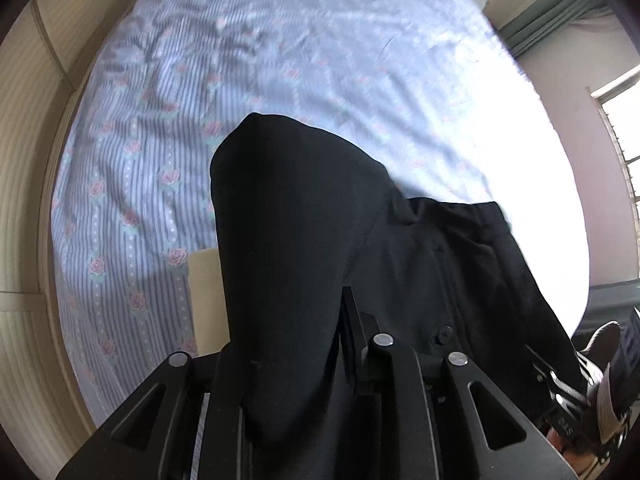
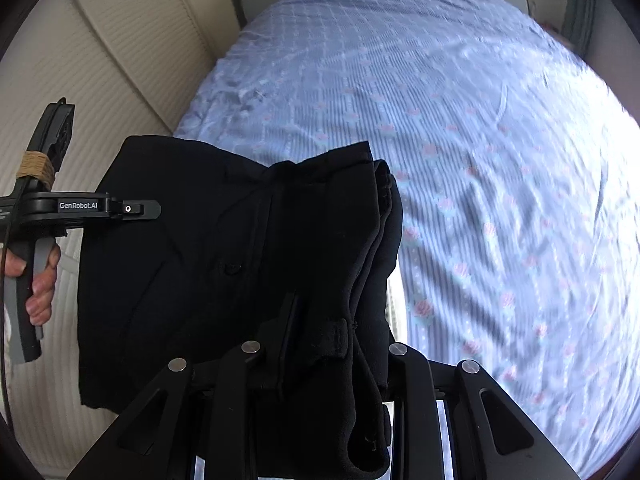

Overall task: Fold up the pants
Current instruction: 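Carry the folded trousers with both grippers onto the cream cloth, then lower the trousers onto the cream cloth and open both grippers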

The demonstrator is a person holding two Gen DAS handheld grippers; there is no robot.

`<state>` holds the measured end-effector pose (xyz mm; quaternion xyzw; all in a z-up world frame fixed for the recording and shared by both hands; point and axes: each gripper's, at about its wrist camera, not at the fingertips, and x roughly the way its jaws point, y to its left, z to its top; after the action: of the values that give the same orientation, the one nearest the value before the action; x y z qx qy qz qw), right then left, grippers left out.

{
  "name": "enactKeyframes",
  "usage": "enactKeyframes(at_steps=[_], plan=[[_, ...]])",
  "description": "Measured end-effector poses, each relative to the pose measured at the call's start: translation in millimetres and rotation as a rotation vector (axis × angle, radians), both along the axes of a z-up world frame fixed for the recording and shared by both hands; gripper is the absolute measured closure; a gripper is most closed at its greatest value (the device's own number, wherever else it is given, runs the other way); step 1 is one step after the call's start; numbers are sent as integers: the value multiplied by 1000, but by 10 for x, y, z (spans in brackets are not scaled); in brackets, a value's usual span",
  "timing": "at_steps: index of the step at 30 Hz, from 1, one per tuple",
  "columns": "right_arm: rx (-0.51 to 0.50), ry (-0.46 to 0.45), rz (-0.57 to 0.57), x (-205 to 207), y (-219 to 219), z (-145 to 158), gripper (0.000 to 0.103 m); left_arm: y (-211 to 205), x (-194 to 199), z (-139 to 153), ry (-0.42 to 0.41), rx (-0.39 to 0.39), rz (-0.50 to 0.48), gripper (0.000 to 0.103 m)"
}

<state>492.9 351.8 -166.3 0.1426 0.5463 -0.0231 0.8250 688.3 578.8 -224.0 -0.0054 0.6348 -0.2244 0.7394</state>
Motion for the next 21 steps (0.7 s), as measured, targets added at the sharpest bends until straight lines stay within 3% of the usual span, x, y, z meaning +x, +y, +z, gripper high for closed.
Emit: enactKeyframes(at_steps=[3, 4, 5, 7, 9, 12, 13, 14, 19, 21], plan=[[38, 51, -47, -46, -35, -205, 75, 40, 73, -135, 15, 52, 30, 66], [59, 69, -60, -49, -37, -268, 73, 70, 81, -160, 72, 81, 18, 62], [90, 95, -70, -63, -48, -332, 71, 105, 82, -182, 78, 89, 33, 59], [122, 145, -84, -88, -69, -417, 65, 159, 61, -189, 77, 106, 53, 55], [93, 181, -101, -139, -105, -449, 62, 175, 24, -118, 52, 146, 61, 49], [23, 199, -122, -253, -206, -437, 57, 115, -61, 138, -145, 412, 53, 39], [0, 201, -123, -286, -246, -416, 57, 73, -115, 235, -210, 496, 26, 31], [-17, 198, -125, -300, -283, -394, 57, 41, -177, 319, -249, 545, 9, 31], [-30, 119, -89, -493, -465, -105, 56, -22, -688, 830, -291, 466, 35, 29], [-69, 65, -44, -604, -504, 65, 45, -121, -999, 1026, -339, 453, 28, 25]])
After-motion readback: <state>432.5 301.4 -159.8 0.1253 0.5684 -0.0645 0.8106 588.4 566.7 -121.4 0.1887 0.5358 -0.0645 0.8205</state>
